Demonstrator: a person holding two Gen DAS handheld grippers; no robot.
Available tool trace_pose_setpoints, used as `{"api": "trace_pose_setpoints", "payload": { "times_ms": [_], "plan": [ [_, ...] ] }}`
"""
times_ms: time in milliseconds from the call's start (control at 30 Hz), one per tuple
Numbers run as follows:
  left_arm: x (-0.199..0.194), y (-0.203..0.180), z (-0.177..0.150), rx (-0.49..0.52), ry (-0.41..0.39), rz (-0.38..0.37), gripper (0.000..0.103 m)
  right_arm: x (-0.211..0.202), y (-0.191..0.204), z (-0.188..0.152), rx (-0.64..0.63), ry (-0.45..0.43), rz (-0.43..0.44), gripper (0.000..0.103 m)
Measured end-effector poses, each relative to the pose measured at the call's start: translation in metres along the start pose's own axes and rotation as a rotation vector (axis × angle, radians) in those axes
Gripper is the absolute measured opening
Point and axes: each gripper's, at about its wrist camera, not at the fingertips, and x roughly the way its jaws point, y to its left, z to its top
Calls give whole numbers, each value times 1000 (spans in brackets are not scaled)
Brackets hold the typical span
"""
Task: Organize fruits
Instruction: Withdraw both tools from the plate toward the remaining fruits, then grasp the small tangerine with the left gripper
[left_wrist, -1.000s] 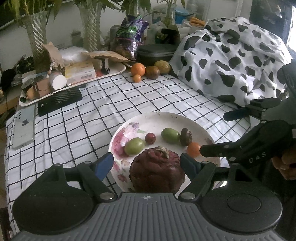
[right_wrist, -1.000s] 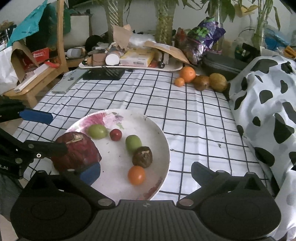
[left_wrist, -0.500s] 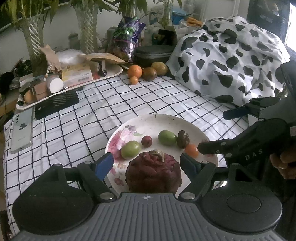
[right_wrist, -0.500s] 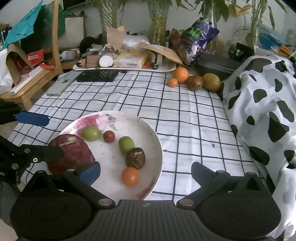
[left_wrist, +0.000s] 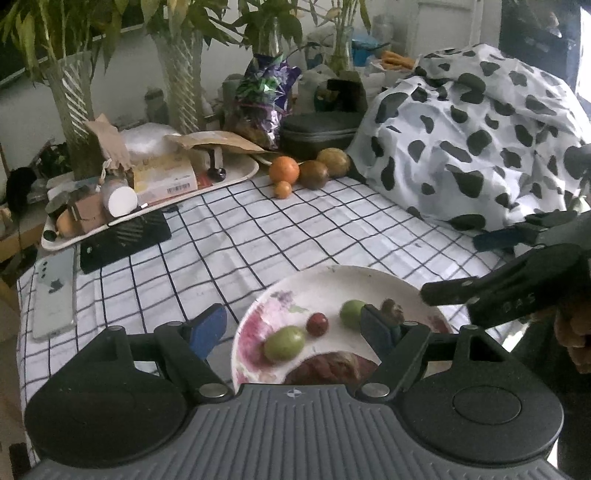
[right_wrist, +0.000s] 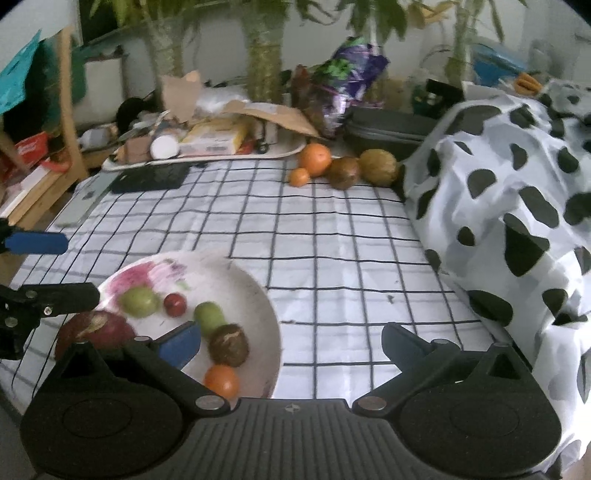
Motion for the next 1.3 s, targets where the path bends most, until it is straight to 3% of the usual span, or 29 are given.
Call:
{"api": "trace_pose_setpoints", "payload": {
  "times_ms": [700, 1300],
  "plan": [
    [36, 12, 26, 64, 1, 21, 78, 28, -18, 24, 27, -14, -85, 103],
    [95, 28, 60, 113, -11, -8, 78, 78, -43, 72, 49, -18, -101, 103]
  ]
}}
